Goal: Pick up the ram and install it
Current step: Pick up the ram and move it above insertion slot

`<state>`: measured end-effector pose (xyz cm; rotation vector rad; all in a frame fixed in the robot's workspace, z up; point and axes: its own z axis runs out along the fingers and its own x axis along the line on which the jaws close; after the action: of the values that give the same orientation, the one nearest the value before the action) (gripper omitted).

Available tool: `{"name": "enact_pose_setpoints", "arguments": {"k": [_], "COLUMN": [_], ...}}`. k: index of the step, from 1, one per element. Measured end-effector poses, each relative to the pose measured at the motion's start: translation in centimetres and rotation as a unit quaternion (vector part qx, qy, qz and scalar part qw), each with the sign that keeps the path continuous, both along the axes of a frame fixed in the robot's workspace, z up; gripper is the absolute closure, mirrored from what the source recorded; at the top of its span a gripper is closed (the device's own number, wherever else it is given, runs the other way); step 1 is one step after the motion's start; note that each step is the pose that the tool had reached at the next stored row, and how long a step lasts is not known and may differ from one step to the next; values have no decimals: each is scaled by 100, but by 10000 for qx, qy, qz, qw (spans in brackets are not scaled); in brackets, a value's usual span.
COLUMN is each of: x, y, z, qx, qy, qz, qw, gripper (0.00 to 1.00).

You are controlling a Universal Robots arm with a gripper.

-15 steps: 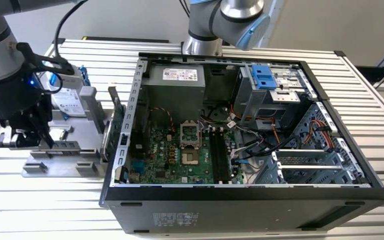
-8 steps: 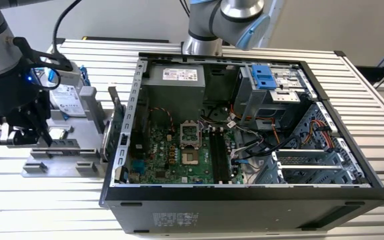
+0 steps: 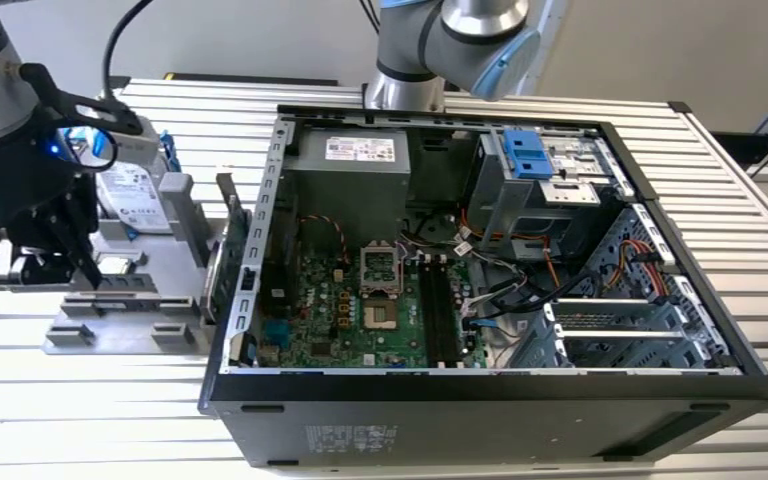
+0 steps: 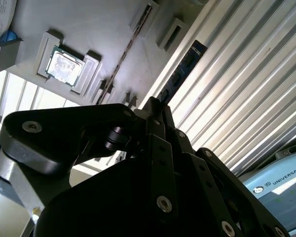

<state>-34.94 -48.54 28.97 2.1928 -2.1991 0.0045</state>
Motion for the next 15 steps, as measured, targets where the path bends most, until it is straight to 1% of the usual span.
{"name": "enact_pose_setpoints", "arguments": {"k": [15], "x": [0], "y": [0], "z": [131], "qx": [0], "qy": [0], "qz": [-3], "qw": [10000], "gripper": [100]}}
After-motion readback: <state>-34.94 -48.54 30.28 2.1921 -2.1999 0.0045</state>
